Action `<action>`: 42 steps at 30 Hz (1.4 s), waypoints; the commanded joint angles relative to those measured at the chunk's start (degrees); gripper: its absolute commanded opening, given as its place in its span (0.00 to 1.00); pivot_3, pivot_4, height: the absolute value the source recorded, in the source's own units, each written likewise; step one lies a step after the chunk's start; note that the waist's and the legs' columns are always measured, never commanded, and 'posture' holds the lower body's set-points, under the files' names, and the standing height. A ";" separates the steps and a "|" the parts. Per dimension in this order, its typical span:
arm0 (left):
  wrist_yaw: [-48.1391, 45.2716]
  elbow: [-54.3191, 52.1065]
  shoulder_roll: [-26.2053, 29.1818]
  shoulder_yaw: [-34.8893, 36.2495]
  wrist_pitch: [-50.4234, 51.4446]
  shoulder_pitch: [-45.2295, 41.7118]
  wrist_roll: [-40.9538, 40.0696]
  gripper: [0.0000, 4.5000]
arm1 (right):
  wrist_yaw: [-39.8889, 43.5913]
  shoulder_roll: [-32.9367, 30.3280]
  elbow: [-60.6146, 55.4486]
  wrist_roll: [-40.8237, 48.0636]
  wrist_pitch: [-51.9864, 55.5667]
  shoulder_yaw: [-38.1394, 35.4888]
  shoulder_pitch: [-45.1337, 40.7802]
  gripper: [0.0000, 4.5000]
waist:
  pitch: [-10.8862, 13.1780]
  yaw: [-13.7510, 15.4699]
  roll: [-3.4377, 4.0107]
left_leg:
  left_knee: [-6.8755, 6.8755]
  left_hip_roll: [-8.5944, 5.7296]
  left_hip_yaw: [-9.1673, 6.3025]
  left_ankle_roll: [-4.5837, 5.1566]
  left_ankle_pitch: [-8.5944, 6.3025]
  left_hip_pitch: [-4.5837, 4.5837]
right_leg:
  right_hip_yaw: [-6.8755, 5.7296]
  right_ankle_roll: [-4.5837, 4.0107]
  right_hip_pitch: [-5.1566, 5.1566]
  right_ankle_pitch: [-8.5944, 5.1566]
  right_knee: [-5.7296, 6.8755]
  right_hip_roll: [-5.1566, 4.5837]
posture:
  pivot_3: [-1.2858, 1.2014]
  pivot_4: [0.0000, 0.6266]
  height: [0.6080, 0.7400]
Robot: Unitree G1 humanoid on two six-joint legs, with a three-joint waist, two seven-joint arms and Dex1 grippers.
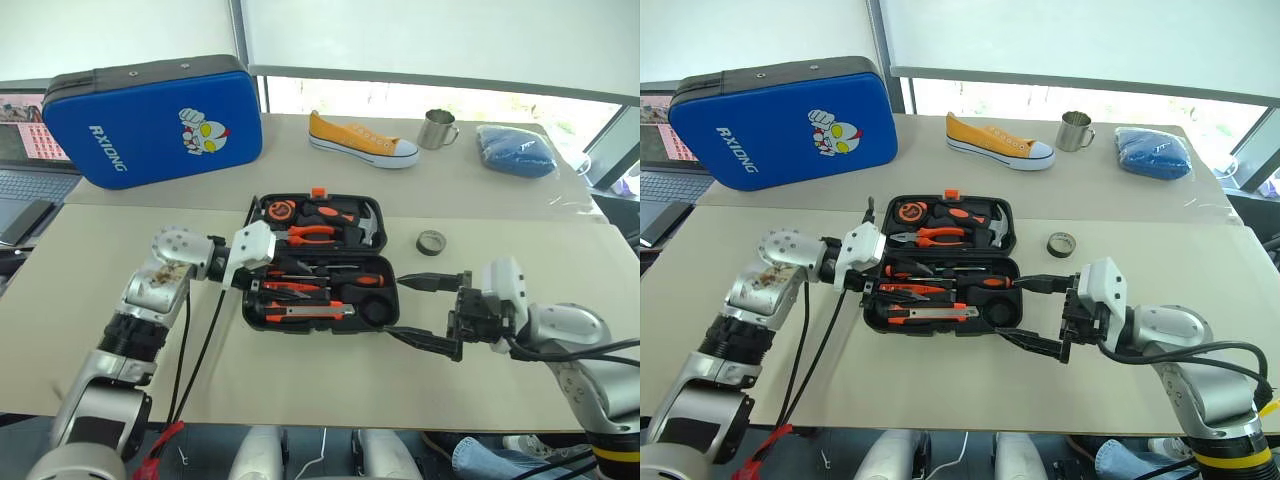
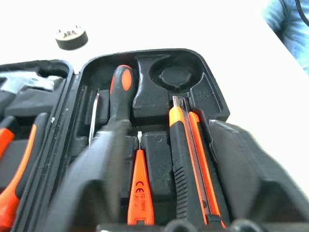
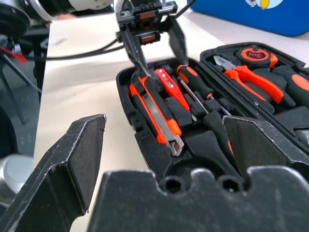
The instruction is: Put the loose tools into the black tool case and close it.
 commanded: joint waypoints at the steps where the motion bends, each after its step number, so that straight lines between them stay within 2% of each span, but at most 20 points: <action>1: 1.16 3.26 -0.22 -0.17 -9.00 2.29 2.60 0.15 | -2.16 -0.28 -2.64 -1.18 1.86 1.43 -3.82 1.00 | 0.00 -0.13 0.00 | 0.01 0.00 0.00 0.00 0.00 0.01 | 0.01 0.00 -0.01 0.00 0.01 0.00 | 0.52 0.24 1.00; 3: 1.73 4.84 -0.44 -0.64 -11.08 2.77 3.76 0.01 | -2.40 -0.36 -2.54 -1.30 1.84 1.43 -4.21 1.00 | 0.00 -0.07 0.00 | 0.01 0.00 0.00 0.00 0.00 0.03 | 0.01 -0.01 0.00 0.00 0.03 0.01 | 0.52 0.24 1.00; 12: 5.29 7.31 -1.70 -2.95 -11.30 4.56 7.34 0.01 | -0.60 -1.82 -2.06 0.25 0.17 -3.30 0.36 1.00 | -0.01 0.35 0.01 | 0.25 -0.03 -0.04 0.06 -0.04 -0.06 | -0.08 0.03 0.09 0.02 0.04 -0.06 | 0.52 0.24 1.00; 18: 3.37 7.83 -1.23 -8.13 -9.98 5.97 11.15 0.01 | 0.05 -1.90 -0.64 0.26 -0.36 -5.62 1.49 1.00 | -0.03 0.26 0.05 | 0.40 -0.02 -0.05 0.09 -0.05 0.23 | -0.09 0.06 0.47 0.03 0.07 -0.03 | 0.52 0.24 1.00; 22: 5.17 8.17 -1.53 -11.78 -1.42 6.22 14.87 0.01 | -0.37 -1.08 -0.54 0.51 -0.46 -6.27 2.17 1.00 | -0.26 0.30 0.20 | 0.36 -0.03 -0.04 0.23 -0.15 0.66 | -0.10 0.11 0.97 0.01 -0.05 -0.02 | 0.52 0.24 1.00; 25: 5.84 7.31 -1.61 -12.67 -0.36 7.13 14.84 0.01 | -0.67 -0.10 -0.43 1.56 -0.56 -7.22 2.78 1.00 | -0.85 0.29 0.50 | 0.35 -0.03 -0.01 0.35 -0.23 0.82 | -0.05 0.16 1.14 -0.03 -0.15 -0.05 | 0.52 0.24 1.00; 30: 7.57 5.80 -2.75 -9.53 -2.43 8.57 11.31 0.01 | -0.01 0.39 0.22 1.43 -1.85 -8.35 4.33 1.00 | -1.09 0.37 0.75 | 0.35 -0.05 0.01 0.38 -0.25 0.95 | 0.01 0.18 1.26 -0.04 -0.17 -0.08 | 0.52 0.24 1.00; 33: 7.79 3.55 -4.53 -0.82 -4.79 8.87 1.78 0.01 | -1.73 2.69 0.94 2.86 -3.36 -11.96 5.62 1.00 | -1.08 0.18 0.75 | 0.35 -0.05 0.01 0.38 -0.26 0.91 | 0.02 0.18 1.21 -0.04 -0.16 -0.09 | 0.52 0.24 1.00; 36: 8.45 0.69 -4.22 6.80 -1.40 9.05 -6.05 0.17 | -3.81 4.82 1.84 4.23 -3.94 -16.67 8.72 1.00 | -0.92 0.09 0.63 | 0.34 -0.01 -0.03 0.39 -0.26 0.68 | 0.02 0.16 0.96 -0.03 -0.12 -0.05 | 0.52 0.24 1.00; 38: 7.96 -1.01 -2.17 11.62 1.19 10.22 -10.75 0.35 | -4.37 6.57 2.85 2.27 -7.97 -19.63 12.15 1.00 | -0.83 0.05 0.53 | 0.35 0.00 -0.06 0.39 -0.26 0.59 | 0.02 0.15 0.84 -0.02 -0.05 -0.03 | 0.52 0.24 1.00; 41: 8.77 -5.75 3.18 15.68 3.84 14.00 -11.83 0.58 | -6.60 9.82 4.93 -0.59 -14.01 -23.09 15.96 1.00 | -0.79 -0.62 0.55 | 0.27 0.09 -0.06 0.39 -0.26 0.62 | 0.04 0.12 0.83 -0.03 -0.06 0.04 | 0.52 0.24 1.00; 42: 8.83 -7.84 3.72 18.33 5.90 15.12 -15.62 0.65 | -7.43 10.84 5.73 -1.45 -15.76 -24.03 16.92 1.00 | -0.77 -0.72 0.59 | 0.20 0.09 -0.05 0.38 -0.27 0.70 | 0.07 0.11 0.86 -0.04 -0.09 0.03 | 0.52 0.24 1.00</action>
